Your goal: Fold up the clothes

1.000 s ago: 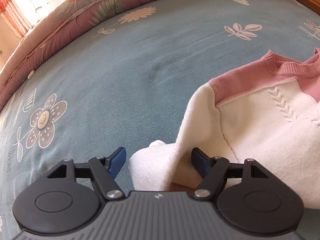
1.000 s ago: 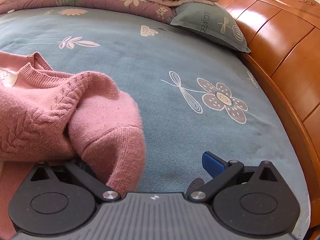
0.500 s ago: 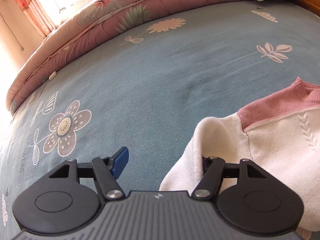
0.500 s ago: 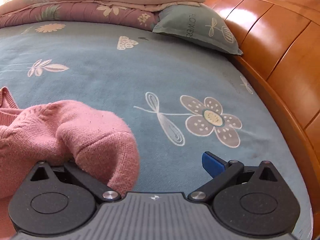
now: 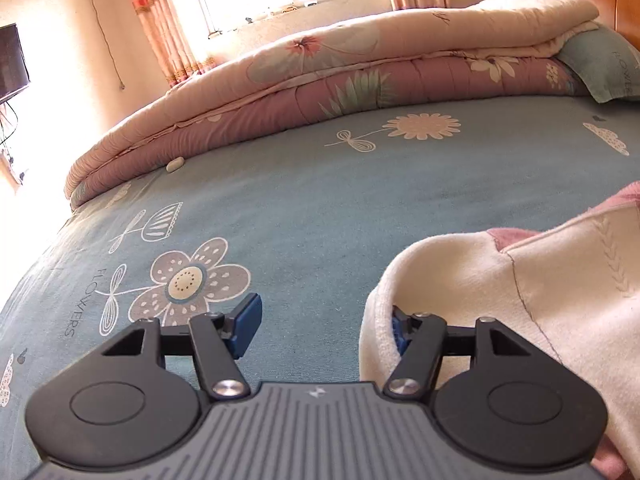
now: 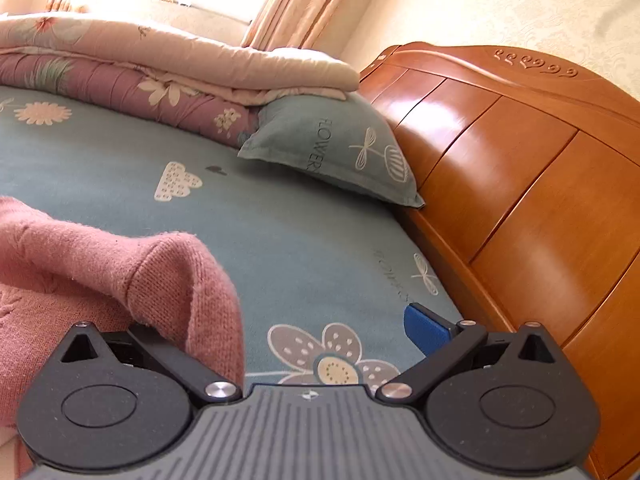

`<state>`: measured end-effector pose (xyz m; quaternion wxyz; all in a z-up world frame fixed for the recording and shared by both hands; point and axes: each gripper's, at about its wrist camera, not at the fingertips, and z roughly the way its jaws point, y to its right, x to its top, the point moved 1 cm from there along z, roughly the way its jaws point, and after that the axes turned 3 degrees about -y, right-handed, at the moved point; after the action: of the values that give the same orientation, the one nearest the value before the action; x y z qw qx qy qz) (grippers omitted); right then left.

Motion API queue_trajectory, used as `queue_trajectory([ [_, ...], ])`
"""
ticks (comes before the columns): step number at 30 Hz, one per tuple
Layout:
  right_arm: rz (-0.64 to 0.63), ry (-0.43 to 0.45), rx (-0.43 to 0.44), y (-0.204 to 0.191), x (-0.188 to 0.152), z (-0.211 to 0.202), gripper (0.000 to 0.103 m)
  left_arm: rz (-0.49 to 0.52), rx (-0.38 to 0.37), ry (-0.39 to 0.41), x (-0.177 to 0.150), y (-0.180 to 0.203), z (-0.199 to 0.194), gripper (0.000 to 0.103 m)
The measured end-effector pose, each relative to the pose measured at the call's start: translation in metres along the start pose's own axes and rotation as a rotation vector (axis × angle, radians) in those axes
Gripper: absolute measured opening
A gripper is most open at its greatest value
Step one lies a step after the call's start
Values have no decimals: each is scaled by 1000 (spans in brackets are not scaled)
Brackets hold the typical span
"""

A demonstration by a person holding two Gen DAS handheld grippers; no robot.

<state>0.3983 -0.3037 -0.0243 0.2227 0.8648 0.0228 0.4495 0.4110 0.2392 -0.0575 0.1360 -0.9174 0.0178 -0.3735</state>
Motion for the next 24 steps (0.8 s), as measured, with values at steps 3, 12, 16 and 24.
queue_trajectory([
  [3,-7,-31,22,-4,11,20,103,6,-18,-44,1,4,13,63],
  [12,-118,-248,110,-35,-8,78,103,22,-80,-142,-4,15,39,63],
  [16,-151,-261,155,-36,-17,64,103,47,-130,-128,-9,23,27,65],
  [24,-61,-254,320,-23,-25,3,103,161,-171,-45,-15,46,-27,76],
])
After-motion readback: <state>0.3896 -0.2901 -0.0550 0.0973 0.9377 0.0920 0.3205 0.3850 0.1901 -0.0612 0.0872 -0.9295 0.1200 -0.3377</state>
